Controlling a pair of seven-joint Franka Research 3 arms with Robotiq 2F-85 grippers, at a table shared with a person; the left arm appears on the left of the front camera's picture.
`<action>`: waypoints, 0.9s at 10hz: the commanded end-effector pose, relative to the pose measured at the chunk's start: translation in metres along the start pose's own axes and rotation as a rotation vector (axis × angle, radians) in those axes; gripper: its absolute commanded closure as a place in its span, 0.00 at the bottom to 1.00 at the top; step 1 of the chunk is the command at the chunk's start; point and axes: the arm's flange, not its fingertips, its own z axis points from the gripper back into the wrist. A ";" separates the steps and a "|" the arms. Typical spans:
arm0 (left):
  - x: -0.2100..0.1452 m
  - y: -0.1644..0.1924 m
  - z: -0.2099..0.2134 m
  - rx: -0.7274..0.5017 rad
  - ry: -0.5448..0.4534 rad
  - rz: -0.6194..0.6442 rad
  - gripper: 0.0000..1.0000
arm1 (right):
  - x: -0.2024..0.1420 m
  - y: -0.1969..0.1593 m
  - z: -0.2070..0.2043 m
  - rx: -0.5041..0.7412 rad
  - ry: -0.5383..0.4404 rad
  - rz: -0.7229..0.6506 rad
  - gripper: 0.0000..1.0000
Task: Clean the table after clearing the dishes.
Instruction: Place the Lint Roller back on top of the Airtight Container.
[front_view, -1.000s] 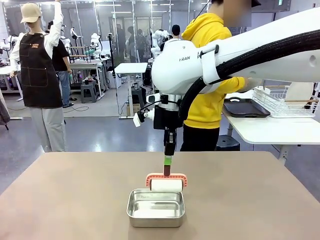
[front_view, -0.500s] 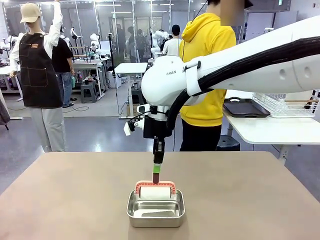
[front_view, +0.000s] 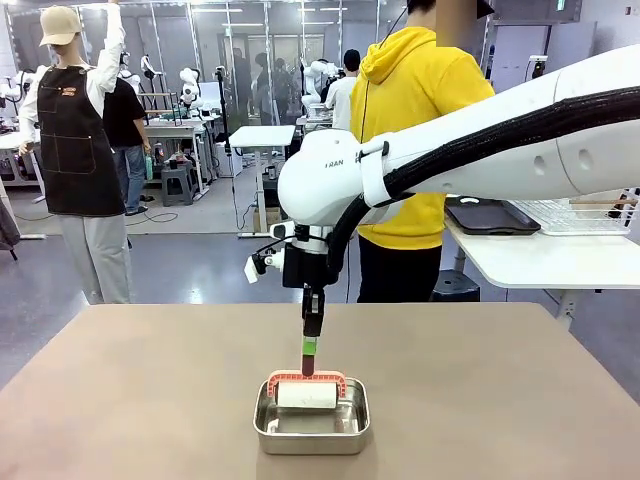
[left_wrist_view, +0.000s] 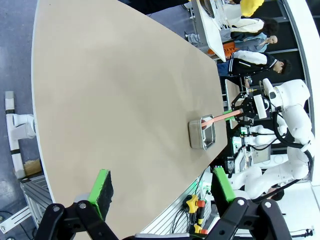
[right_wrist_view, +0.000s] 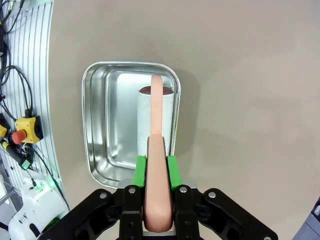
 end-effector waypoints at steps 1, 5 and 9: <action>-0.003 -0.002 0.004 -0.002 0.005 0.000 0.00 | 0.001 -0.006 -0.005 -0.058 0.020 0.034 0.80; -0.003 -0.002 0.004 -0.002 0.005 0.000 0.00 | 0.007 -0.021 -0.015 -0.076 0.060 0.062 0.80; -0.003 -0.002 0.004 -0.002 0.005 0.000 0.00 | 0.008 -0.040 -0.033 -0.049 0.062 0.059 0.80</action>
